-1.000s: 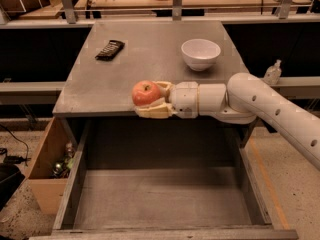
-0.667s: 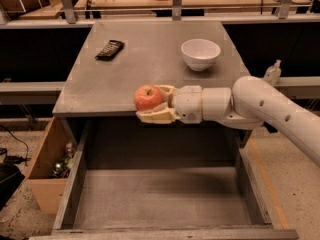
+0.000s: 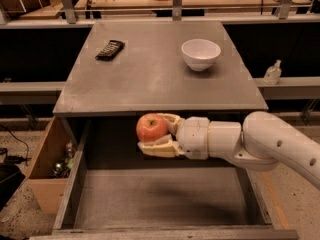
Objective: Place apple into top drawer
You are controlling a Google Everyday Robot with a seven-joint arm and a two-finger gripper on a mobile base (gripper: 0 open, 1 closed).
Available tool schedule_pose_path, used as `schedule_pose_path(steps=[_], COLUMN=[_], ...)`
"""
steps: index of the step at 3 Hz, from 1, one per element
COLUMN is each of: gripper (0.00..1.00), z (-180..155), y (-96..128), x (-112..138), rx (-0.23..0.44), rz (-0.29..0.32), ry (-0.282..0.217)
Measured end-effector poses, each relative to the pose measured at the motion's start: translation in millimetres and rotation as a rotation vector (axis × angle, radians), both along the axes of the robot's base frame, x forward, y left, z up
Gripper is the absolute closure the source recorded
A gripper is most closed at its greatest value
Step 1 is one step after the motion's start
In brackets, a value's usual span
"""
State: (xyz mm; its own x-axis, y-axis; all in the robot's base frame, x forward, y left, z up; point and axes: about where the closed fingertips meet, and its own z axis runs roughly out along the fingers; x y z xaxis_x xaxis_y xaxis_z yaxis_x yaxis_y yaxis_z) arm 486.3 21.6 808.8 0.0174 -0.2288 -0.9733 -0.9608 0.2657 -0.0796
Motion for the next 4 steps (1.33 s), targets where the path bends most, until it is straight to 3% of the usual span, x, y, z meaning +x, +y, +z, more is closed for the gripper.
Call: schedule_pose_path(steps=[1,2,3,4], gripper=[1.00,1.00,1.00,1.00], z=[-47,-94,-136,-174], y=[7,18,31,39], x=[-16,-11,9,26], rx=[-0.065,-0.172,-0.211,-0.191], rz=[-0.028,-0.033,-0.015,0.007], ry=[0.088,0.175,0.217,0.231])
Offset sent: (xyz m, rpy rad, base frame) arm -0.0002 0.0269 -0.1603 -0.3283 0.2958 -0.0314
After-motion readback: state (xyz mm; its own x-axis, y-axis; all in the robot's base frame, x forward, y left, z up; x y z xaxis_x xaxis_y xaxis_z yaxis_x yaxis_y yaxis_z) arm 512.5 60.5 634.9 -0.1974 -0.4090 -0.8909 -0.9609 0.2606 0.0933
